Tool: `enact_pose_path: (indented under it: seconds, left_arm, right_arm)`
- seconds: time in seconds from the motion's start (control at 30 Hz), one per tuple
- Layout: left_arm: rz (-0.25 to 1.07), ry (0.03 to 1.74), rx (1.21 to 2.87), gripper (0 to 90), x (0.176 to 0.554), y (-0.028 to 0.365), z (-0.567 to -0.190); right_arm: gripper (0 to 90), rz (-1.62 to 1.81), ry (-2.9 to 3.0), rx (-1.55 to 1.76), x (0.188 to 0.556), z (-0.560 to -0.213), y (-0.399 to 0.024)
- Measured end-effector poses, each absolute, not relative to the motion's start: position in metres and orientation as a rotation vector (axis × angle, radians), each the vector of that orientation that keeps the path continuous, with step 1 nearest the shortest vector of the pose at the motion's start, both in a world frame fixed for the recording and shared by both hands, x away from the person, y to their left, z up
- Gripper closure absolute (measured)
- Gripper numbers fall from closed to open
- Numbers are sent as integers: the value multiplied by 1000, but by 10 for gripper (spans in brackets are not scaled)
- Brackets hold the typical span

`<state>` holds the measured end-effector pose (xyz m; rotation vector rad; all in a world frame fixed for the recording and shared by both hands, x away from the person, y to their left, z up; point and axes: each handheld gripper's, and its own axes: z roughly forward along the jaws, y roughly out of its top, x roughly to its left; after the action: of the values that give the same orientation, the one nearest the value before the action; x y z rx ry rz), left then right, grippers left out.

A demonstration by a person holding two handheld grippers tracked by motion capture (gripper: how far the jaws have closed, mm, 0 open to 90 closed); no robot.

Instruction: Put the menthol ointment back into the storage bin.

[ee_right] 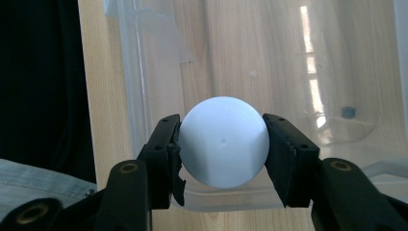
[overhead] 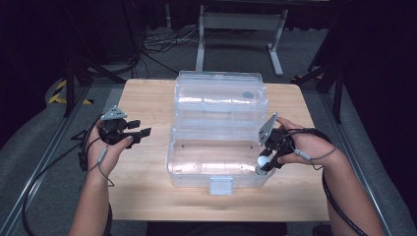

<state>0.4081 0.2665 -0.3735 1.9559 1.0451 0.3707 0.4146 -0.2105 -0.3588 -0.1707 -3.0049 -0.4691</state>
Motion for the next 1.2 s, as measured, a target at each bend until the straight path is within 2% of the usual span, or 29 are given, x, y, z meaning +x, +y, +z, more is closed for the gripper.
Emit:
enact_pose_path:
  seconds: [1.2]
  left_arm:
    - [363, 1055, 1956, 436, 409, 268, -376]
  right_arm:
    - [507, -354, -3016, -155, 416, -385, -197]
